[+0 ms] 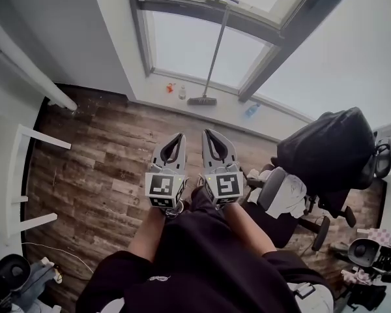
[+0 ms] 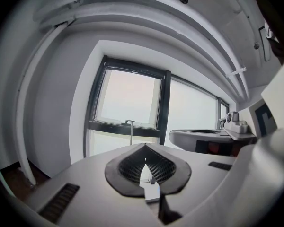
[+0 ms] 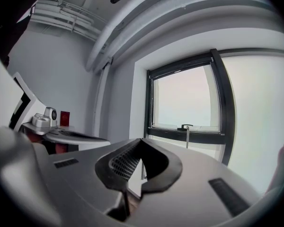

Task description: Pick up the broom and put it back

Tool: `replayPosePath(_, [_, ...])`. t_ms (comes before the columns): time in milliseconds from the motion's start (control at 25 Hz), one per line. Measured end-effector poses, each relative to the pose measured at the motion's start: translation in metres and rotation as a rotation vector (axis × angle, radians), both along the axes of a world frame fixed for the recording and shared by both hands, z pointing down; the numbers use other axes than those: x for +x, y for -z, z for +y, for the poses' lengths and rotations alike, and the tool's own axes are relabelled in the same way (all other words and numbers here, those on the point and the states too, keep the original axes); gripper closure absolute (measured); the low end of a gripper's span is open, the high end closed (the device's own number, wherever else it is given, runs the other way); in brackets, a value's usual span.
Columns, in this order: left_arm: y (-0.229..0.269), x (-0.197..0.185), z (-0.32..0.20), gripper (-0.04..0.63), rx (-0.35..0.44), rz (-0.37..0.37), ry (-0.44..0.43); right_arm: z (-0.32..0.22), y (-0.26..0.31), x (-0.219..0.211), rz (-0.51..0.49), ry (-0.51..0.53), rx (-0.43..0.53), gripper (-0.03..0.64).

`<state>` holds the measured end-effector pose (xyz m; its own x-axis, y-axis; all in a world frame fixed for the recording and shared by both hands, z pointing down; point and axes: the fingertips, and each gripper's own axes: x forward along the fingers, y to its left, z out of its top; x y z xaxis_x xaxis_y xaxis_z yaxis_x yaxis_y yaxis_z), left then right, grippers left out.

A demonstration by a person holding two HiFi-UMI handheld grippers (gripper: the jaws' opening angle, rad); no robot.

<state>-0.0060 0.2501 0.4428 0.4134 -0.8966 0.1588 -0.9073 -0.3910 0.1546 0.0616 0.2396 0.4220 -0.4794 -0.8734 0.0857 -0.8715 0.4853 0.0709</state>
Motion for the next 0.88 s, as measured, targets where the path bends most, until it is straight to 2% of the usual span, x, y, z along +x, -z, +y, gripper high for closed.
replayPosePath(320, [-0.008, 0.000, -0.033, 0.594, -0.017, -0.048, -0.037, -0.049, -0.008, -0.016, -0.029, 0.025, -0.001, 0.595])
replayPosePath(560, [0.010, 0.013, -0.097, 0.594, 0.023, -0.093, -0.062, -0.123, 0.005, -0.002, -0.076, 0.001, 0.005, 0.595])
replayPosePath(880, [-0.001, 0.042, -0.173, 0.594, -0.055, -0.116, -0.099, -0.194, -0.017, 0.028, -0.068, -0.013, -0.082, 0.595])
